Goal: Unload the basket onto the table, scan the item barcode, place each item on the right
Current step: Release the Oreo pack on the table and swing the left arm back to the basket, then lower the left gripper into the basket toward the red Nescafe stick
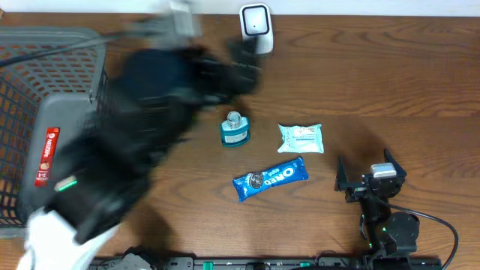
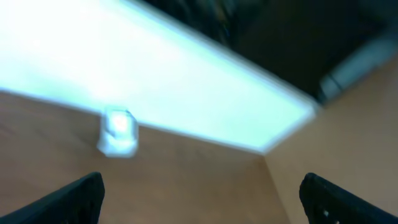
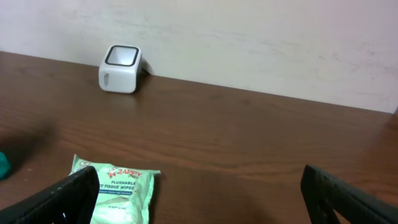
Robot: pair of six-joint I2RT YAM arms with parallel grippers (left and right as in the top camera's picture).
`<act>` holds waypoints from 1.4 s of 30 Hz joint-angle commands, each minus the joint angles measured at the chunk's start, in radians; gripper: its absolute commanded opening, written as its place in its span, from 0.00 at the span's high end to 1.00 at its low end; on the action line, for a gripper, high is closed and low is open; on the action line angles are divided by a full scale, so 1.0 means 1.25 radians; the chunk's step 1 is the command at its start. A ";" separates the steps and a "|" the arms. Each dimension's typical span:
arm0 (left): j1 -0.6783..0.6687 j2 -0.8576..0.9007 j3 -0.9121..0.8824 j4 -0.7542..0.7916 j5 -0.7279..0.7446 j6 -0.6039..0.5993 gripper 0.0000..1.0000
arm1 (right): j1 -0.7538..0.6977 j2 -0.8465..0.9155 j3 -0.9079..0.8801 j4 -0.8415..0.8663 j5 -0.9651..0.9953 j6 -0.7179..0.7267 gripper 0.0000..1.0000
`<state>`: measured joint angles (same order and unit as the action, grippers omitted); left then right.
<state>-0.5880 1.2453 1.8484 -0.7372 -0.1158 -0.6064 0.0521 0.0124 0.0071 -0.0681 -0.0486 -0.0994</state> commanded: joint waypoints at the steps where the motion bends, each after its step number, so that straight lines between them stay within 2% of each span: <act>1: 0.121 -0.033 0.016 -0.050 -0.063 0.090 0.00 | 0.006 -0.004 -0.001 -0.003 0.005 -0.011 0.01; 4: 0.237 -0.048 0.016 -0.117 -0.144 0.089 0.00 | 0.006 -0.004 -0.001 -0.003 0.005 -0.011 0.01; 7: 0.377 -0.045 0.015 -0.192 -0.171 0.057 0.00 | 0.006 -0.004 -0.001 -0.003 0.005 -0.011 0.01; 10: 0.519 -0.020 0.015 -0.256 -0.169 -0.015 0.00 | 0.006 -0.004 -0.001 -0.003 0.005 -0.011 0.01; 15: 0.713 0.079 0.014 -0.378 -0.163 -0.212 0.00 | 0.006 -0.004 -0.001 -0.003 0.005 -0.011 0.01; 17: 0.760 0.125 0.012 -0.410 -0.148 -0.230 0.04 | 0.006 -0.004 -0.001 -0.003 0.005 -0.011 0.01; 21: 0.819 0.219 -0.022 -0.428 -0.126 -0.259 0.07 | 0.006 -0.004 -0.001 -0.003 0.005 -0.011 0.01; 27: 0.858 0.349 -0.092 -0.415 -0.126 -0.391 0.07 | 0.006 -0.004 -0.001 -0.003 0.005 -0.011 0.01; 36: 0.911 0.550 -0.111 -0.324 -0.130 -0.387 0.07 | 0.006 -0.004 -0.001 -0.003 0.005 -0.011 0.01; 42: 0.925 0.634 -0.111 -0.276 -0.126 -0.394 0.07 | 0.006 -0.004 -0.001 -0.003 0.005 -0.011 0.01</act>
<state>0.5583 1.9888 1.7115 -1.0927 -0.2676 -1.0775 0.0521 0.0120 0.0071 -0.0681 -0.0486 -0.0994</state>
